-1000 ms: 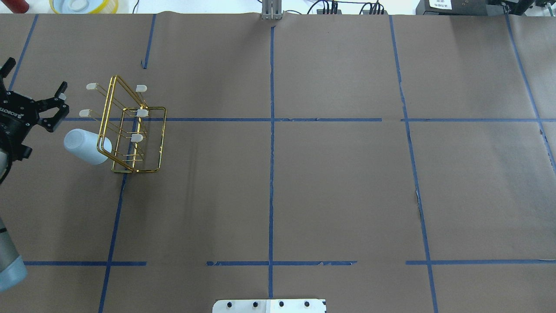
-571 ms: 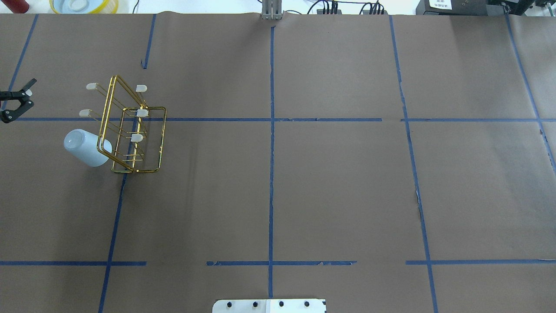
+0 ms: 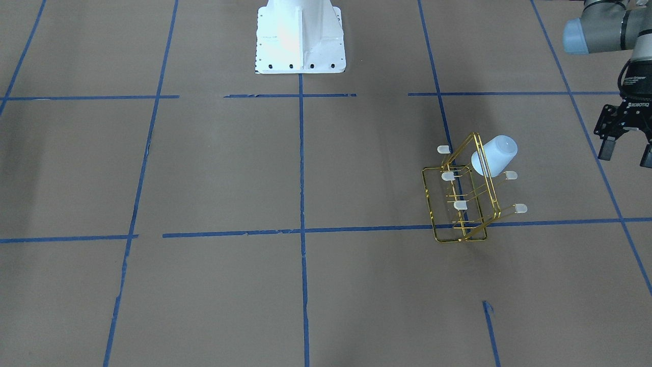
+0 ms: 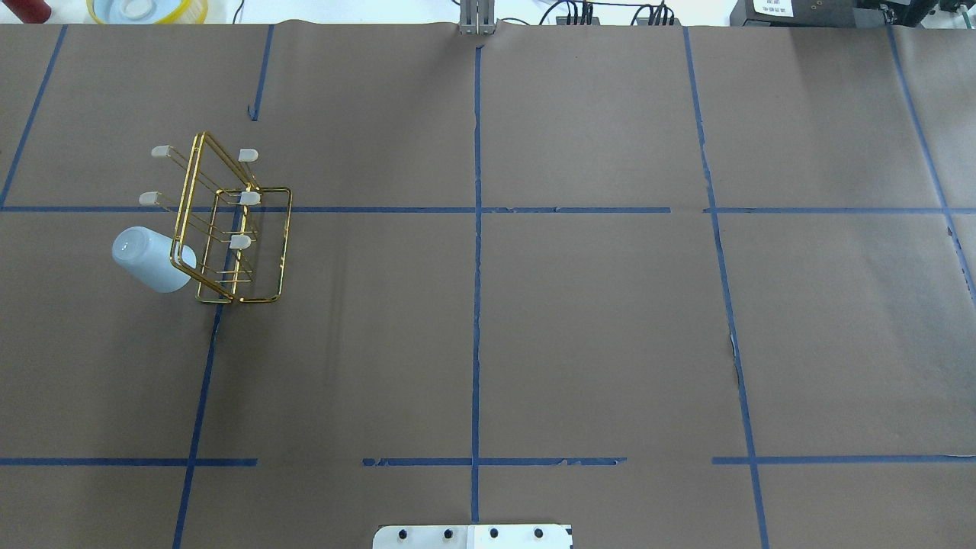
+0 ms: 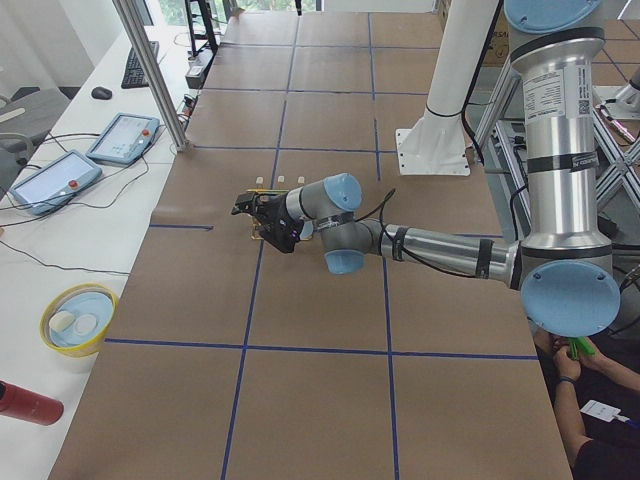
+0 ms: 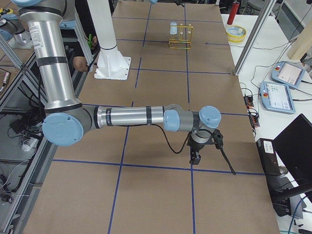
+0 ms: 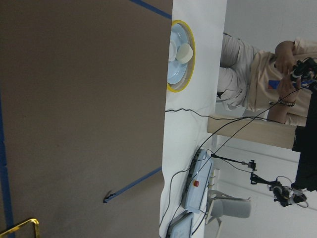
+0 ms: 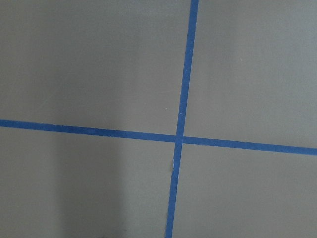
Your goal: Hang cup on cup holder
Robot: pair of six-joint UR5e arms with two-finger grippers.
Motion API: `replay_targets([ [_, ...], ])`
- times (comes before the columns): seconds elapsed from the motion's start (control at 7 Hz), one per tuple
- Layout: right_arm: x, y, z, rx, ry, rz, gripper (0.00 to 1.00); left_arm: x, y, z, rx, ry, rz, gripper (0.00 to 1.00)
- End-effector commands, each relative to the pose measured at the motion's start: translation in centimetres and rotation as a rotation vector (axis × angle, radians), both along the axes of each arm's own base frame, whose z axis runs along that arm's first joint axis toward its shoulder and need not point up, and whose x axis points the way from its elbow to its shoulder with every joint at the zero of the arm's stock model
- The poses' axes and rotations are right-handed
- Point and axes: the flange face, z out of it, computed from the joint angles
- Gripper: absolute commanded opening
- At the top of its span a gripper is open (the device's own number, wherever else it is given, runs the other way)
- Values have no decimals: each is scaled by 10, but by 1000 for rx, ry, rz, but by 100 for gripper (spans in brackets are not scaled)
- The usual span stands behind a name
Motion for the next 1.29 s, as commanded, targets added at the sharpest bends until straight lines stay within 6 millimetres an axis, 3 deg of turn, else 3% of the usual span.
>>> replay_targets([
  [0.0,0,0,0,0,0,1,100,-55,-9,7,13,-236,140,100],
  [0.43,0,0,0,1,0,1,100,-91,-5,32,71,-472,384,100],
  [0.71,0,0,0,1,0,-1,100,-125,-3,51,109,-625,541,100],
  [1.14,0,0,0,1,0,1,100,-136,8,82,224,-822,799,100],
])
